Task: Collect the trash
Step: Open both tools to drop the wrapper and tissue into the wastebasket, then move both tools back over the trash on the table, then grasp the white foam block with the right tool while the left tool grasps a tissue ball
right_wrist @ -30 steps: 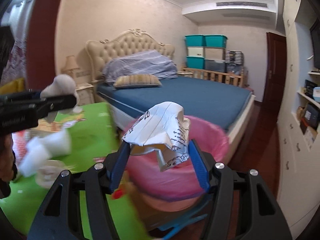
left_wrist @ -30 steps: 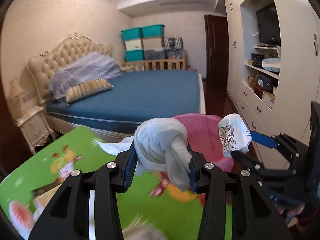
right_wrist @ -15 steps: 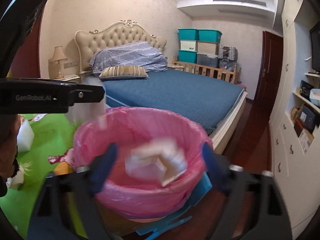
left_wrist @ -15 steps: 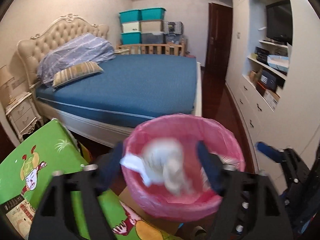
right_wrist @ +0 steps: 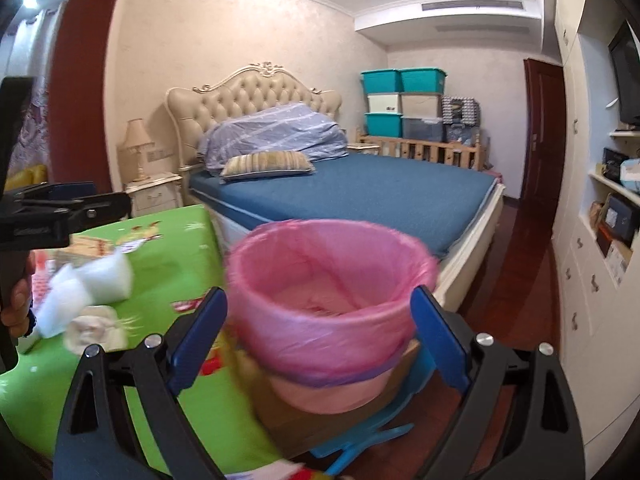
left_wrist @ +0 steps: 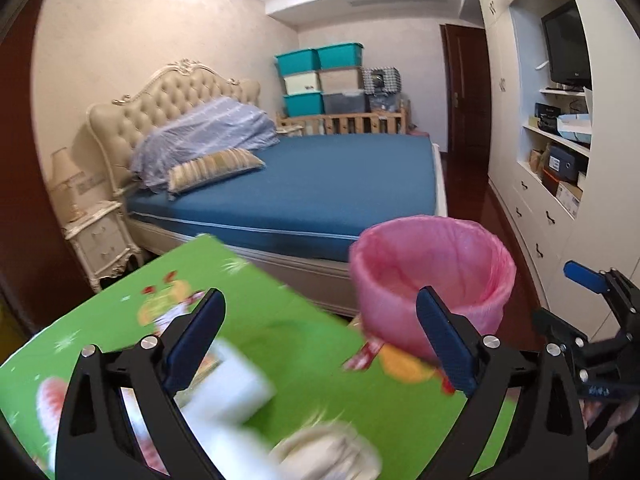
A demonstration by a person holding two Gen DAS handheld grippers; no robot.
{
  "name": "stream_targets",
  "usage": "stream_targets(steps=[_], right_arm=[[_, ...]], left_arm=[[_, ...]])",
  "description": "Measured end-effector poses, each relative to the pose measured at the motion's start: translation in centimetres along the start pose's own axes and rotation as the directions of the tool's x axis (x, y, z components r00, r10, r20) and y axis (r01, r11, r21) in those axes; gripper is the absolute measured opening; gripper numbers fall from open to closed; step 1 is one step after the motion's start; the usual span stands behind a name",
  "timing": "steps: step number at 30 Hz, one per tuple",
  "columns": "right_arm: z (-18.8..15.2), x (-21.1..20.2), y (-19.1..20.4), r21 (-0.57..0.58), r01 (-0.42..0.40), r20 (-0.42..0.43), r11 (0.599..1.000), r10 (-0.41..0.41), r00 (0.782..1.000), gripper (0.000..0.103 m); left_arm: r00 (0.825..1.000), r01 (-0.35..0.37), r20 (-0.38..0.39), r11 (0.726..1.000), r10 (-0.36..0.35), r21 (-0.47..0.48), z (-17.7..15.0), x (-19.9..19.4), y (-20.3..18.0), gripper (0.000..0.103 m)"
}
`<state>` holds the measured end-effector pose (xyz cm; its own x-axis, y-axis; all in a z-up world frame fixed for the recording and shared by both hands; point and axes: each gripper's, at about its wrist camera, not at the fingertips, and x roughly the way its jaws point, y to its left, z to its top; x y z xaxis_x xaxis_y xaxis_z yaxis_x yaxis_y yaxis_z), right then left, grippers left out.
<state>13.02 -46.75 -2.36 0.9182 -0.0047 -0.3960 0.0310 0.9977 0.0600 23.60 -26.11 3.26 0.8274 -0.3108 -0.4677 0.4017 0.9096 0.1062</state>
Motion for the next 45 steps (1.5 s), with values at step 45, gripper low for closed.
stream_targets(steps=[45], right_arm=[[-3.4, 4.1, 25.8, -0.362, -0.259, -0.230, 0.895, 0.184, 0.956, 0.056]], left_arm=[[0.912, -0.395, -0.255, 0.853, 0.321, -0.341, -20.9, -18.8, 22.1, 0.090]])
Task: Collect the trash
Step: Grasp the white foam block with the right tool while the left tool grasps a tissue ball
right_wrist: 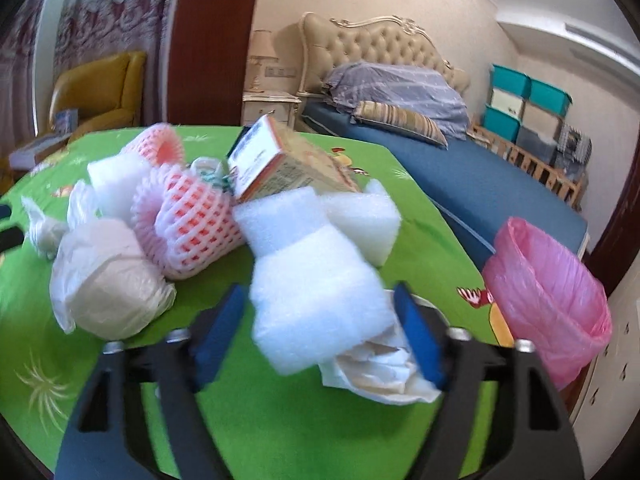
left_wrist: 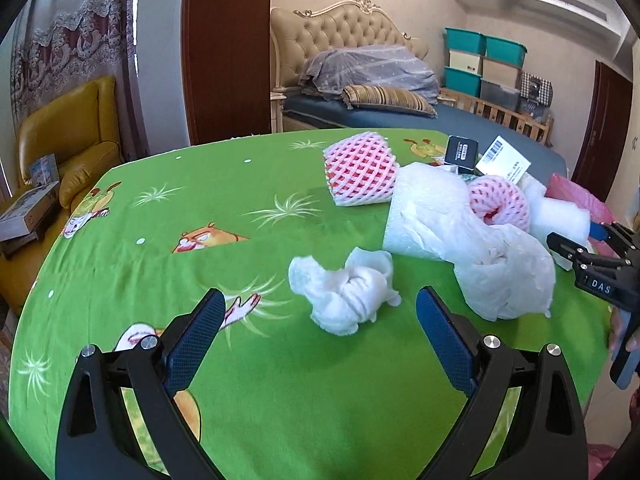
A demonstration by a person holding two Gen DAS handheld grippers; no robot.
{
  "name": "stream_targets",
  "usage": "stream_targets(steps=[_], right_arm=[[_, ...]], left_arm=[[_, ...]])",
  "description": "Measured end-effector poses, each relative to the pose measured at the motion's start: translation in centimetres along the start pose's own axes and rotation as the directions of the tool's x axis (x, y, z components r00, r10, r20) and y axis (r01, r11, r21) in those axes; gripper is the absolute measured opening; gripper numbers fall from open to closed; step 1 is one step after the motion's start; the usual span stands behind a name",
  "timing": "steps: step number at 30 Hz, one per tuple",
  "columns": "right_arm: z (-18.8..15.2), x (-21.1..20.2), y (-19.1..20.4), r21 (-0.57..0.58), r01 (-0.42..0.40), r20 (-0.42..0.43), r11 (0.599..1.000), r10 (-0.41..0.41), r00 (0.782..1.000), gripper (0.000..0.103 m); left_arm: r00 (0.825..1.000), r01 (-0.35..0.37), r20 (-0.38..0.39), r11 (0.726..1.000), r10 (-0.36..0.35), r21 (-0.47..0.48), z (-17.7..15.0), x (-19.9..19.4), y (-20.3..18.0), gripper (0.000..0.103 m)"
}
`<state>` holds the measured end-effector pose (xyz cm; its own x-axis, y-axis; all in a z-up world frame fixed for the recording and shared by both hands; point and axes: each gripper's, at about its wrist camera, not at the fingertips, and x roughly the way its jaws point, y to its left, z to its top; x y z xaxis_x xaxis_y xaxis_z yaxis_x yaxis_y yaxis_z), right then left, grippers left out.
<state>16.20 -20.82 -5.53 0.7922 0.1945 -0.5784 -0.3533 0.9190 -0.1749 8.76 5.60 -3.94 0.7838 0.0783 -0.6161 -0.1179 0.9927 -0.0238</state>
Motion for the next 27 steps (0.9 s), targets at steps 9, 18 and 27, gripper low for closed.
stream_targets(steps=[9, 18, 27], right_arm=[[-0.4, -1.3, -1.0, 0.047, -0.047, 0.074, 0.998, 0.044, 0.996, 0.055], [-0.6, -1.3, -1.0, 0.052, -0.039, 0.079, 0.998, 0.035, 0.996, 0.055], [-1.0, -2.1, -1.2, 0.078, -0.014, 0.121, 0.997, 0.005, 0.993, 0.054]], left_arm=[[0.993, -0.019, -0.113, 1.000, 0.021, 0.021, 1.5, 4.0, -1.3, 0.090], [0.988, -0.027, -0.150, 0.998, 0.035, 0.055, 1.2, 5.1, -2.2, 0.035], [0.996, -0.093, -0.008, 0.992, 0.094, 0.089, 1.2, 2.4, -3.1, 0.032]])
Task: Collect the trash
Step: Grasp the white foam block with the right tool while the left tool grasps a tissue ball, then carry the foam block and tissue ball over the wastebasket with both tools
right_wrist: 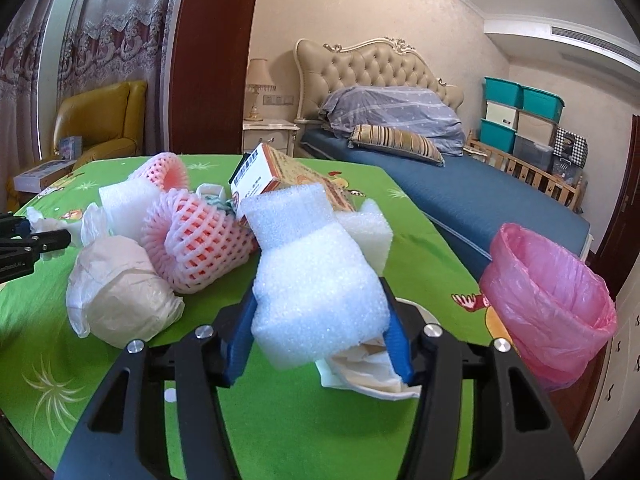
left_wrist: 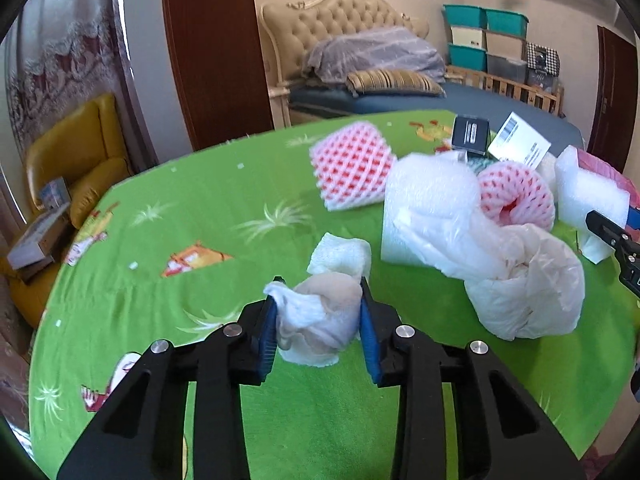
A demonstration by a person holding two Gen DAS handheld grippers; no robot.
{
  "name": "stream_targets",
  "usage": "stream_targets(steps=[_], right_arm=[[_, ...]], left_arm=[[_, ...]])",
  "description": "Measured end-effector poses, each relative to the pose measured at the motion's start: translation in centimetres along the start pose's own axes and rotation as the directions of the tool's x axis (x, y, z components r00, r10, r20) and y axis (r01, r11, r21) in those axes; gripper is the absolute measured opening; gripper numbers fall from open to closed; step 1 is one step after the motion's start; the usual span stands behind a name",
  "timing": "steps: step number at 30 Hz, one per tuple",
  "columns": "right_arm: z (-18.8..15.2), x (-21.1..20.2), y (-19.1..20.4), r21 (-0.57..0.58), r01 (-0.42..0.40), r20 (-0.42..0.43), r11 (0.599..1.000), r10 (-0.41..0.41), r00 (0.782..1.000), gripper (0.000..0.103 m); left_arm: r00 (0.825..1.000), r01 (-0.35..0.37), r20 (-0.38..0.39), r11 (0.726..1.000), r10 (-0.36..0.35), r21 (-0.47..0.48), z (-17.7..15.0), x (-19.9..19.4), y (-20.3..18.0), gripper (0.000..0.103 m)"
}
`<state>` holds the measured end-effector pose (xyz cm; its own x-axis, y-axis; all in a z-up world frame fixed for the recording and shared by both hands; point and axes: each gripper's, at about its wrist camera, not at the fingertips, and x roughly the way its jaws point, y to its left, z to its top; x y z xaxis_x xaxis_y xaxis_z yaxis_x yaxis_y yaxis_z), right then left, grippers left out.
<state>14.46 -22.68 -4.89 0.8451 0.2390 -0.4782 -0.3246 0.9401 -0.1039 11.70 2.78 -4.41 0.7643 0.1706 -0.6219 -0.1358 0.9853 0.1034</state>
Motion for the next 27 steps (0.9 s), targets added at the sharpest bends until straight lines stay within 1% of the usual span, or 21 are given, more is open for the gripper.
stream_targets(steps=[5, 7, 13, 16, 19, 23, 27], right_arm=[[-0.1, -0.9, -0.4, 0.025, 0.009, 0.053, 1.000, -0.010, 0.999, 0.054], [-0.2, -1.4, -0.7, 0.048, 0.007, 0.080, 0.999, -0.011, 0.997, 0.054], [-0.2, -2.5, -1.2, 0.087, -0.003, 0.127, 0.996, -0.008, 0.992, 0.054], [-0.2, -3.1, -1.5, 0.108, -0.022, 0.141, 0.994, 0.007, 0.990, 0.054], [-0.2, -3.9, -1.5, 0.117, -0.045, 0.155, 0.992, 0.026, 0.988, 0.054], [0.1, -5.3, -1.3, 0.111, -0.065, 0.186, 0.992, 0.044, 0.982, 0.054], [0.5, -6.8, -1.3, 0.114, -0.082, 0.218, 0.990, 0.055, 0.974, 0.054]], left_arm=[[0.997, -0.026, 0.067, 1.000, 0.026, -0.006, 0.1, -1.2, 0.1, 0.032], [0.996, -0.028, 0.085, 1.000, 0.029, -0.014, 0.0, -1.6, 0.3, 0.032], [0.990, -0.027, 0.136, 0.999, 0.032, -0.035, -0.3, -2.7, 0.9, 0.032], [0.987, -0.029, 0.159, 0.999, 0.034, -0.036, -0.2, -3.2, 0.8, 0.032], [0.984, -0.012, 0.179, 0.999, 0.020, -0.046, -0.4, -3.8, 0.4, 0.032], [0.976, 0.002, 0.218, 1.000, 0.001, -0.013, -0.6, -4.9, -1.1, 0.032], [0.971, 0.014, 0.240, 1.000, -0.019, 0.024, -0.8, -5.5, -2.5, 0.032]])
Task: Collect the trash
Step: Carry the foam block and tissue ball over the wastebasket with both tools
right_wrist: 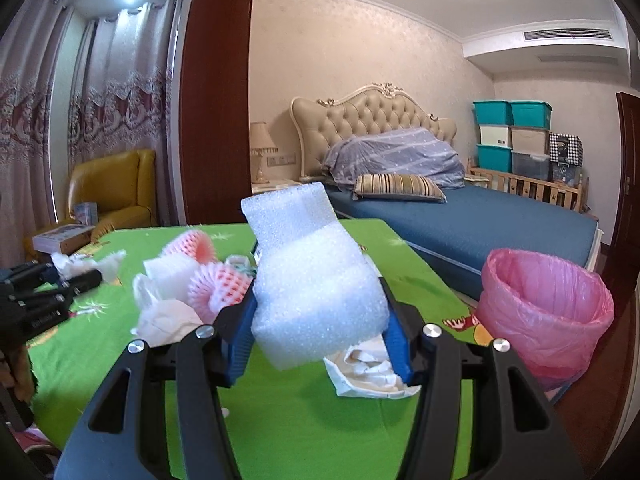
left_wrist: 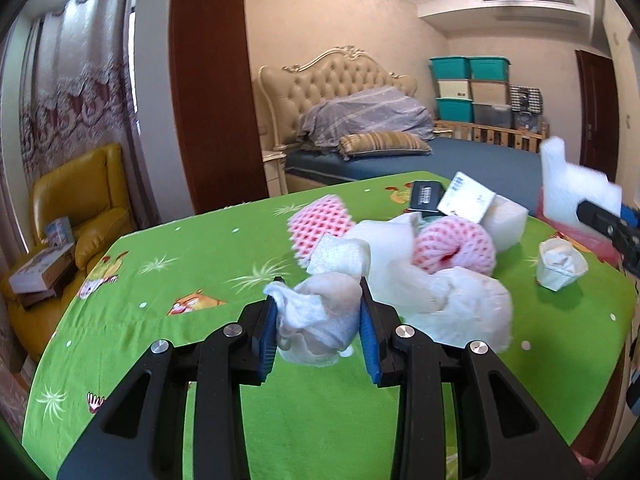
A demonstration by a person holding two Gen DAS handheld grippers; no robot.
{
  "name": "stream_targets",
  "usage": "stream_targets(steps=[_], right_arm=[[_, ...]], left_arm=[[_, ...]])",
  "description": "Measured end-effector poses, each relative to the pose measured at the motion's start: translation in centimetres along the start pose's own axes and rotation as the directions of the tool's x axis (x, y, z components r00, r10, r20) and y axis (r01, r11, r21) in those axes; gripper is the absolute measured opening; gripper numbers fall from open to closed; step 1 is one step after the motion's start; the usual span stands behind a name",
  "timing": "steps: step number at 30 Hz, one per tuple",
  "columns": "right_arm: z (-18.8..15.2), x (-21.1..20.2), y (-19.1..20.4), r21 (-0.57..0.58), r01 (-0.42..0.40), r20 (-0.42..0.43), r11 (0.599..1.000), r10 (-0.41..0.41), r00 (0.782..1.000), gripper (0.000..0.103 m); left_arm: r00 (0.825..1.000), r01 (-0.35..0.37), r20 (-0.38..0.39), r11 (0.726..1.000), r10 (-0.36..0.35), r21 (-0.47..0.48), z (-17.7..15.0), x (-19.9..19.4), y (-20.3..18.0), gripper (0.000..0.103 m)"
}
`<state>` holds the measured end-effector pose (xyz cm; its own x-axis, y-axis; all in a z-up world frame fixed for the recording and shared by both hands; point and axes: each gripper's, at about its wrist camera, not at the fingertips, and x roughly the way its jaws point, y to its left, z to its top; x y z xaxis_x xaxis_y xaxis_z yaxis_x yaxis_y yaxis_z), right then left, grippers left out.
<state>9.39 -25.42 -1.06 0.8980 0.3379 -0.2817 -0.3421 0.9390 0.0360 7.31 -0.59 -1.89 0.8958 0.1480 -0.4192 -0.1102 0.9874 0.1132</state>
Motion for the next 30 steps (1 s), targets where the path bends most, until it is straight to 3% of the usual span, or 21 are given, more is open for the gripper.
stream_targets(steps=[16, 25, 30], right_arm=[[-0.1, -1.8, -1.1, 0.020, -0.017, 0.020, 1.000, 0.017, 1.000, 0.054], [-0.7, -2.9, -4.6, 0.078, 0.032, 0.033, 0.996, -0.035, 0.999, 0.054], [-0.9, -3.6, -6.7, 0.101, 0.074, 0.036, 0.992, -0.078, 0.996, 0.054]], left_arm=[[0.992, 0.111, 0.065, 0.994, -0.113, 0.023, 0.9, -2.0, -2.1, 0.032], [0.982, 0.177, 0.052, 0.980, -0.182, 0.090, 2.3, -1.7, -5.4, 0.032], [0.968, 0.246, 0.024, 0.963, -0.250, 0.111, 3.2, -1.0, -8.0, 0.032]])
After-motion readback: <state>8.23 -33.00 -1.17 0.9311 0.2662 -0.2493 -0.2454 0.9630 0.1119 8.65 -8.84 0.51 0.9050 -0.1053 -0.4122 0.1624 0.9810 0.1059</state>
